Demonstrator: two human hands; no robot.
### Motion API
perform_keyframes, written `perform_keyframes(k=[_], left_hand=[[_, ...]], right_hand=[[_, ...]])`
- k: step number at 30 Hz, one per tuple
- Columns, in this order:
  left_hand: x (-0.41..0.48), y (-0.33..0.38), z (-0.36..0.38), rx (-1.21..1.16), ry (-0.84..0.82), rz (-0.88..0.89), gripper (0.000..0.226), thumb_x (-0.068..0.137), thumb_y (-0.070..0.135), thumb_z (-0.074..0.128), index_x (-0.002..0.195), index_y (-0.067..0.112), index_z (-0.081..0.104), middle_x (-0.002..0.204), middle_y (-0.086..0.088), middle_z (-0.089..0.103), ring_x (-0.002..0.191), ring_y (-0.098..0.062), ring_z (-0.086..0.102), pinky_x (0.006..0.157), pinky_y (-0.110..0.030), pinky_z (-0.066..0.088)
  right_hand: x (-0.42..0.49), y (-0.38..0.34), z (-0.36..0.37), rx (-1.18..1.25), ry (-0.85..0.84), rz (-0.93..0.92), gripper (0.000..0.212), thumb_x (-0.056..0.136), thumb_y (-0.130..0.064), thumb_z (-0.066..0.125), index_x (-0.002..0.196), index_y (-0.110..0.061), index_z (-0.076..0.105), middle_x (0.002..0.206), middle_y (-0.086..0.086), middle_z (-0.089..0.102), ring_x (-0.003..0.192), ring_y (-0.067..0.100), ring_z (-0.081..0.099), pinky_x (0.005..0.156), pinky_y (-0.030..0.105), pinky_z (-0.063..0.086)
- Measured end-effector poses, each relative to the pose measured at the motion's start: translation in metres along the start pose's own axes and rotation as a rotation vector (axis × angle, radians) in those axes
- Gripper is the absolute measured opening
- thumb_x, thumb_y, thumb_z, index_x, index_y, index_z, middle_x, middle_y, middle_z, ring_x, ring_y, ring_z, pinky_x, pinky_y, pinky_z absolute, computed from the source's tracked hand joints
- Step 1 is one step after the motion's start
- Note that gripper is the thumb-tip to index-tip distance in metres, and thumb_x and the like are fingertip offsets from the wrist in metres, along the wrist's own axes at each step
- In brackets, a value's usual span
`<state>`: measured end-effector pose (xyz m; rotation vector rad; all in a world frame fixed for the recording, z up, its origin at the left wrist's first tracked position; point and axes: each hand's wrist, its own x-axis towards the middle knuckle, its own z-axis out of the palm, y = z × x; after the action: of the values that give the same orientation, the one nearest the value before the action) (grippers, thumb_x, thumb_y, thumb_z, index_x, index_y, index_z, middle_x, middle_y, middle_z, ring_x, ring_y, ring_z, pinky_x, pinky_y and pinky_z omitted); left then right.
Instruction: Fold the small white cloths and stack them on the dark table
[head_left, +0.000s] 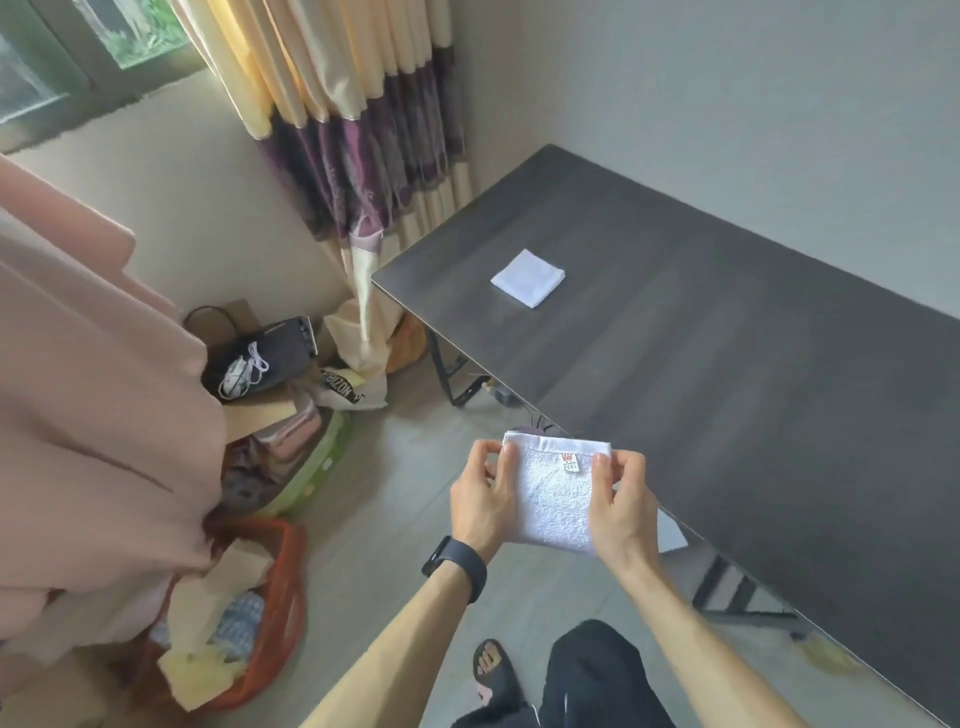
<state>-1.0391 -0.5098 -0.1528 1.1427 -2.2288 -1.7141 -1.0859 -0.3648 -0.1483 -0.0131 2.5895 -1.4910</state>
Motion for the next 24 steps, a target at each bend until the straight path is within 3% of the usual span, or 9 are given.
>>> perform_keyframes(k=[6,10,14,20,24], left_hand=[[0.114,0.032,0.046,0.073,-0.094,-0.035,0.031,0.092,0.061,0.047,0.084,0.032,0.055,0.074,-0.001,0.062,0.067,-0.014,0.056,0.065,-0.037,0.052],[0.182,0.067,0.079,0.119,-0.136,-0.071,0.03,0.093,0.056,0.048,0.084,0.028,0.055,0.078,0.003,0.063,0.067,-0.01,0.054,0.062,-0.025,0.047],[0.245,0.103,0.105,0.183,-0.19,-0.092,0.027,0.092,0.054,0.048,0.086,0.028,0.056,0.074,0.012,0.058,0.068,-0.01,0.054,0.064,-0.028,0.047],[0.332,0.122,0.149,0.323,-0.308,-0.057,0.033,0.093,0.059,0.047,0.094,0.029,0.059,0.089,0.014,0.065,0.083,-0.01,0.062,0.071,-0.026,0.048],[0.381,0.117,0.181,0.477,-0.456,-0.003,0.03,0.097,0.055,0.042,0.098,0.028,0.055,0.092,0.015,0.063,0.082,-0.008,0.06,0.069,-0.027,0.049]], right_hand=[[0.107,0.004,0.02,0.02,0.051,0.125,0.021,0.103,-0.033,0.043,0.099,-0.013,0.047,0.083,-0.007,0.061,0.077,0.008,0.057,0.059,0.013,0.039],[0.181,0.006,0.028,0.03,0.055,0.194,0.023,0.102,-0.038,0.04,0.102,-0.016,0.047,0.087,-0.008,0.06,0.08,0.011,0.057,0.061,0.026,0.039],[0.249,0.002,0.037,0.016,0.066,0.255,0.025,0.103,-0.039,0.037,0.103,-0.015,0.045,0.088,-0.005,0.06,0.078,0.012,0.056,0.065,0.036,0.042],[0.331,0.013,0.053,-0.006,0.119,0.366,0.026,0.103,-0.041,0.034,0.107,-0.018,0.044,0.09,-0.006,0.059,0.084,0.023,0.057,0.072,0.039,0.046],[0.369,0.03,0.063,-0.041,0.18,0.471,0.024,0.103,-0.041,0.032,0.103,-0.02,0.043,0.088,-0.007,0.059,0.082,0.021,0.058,0.071,0.042,0.049]])
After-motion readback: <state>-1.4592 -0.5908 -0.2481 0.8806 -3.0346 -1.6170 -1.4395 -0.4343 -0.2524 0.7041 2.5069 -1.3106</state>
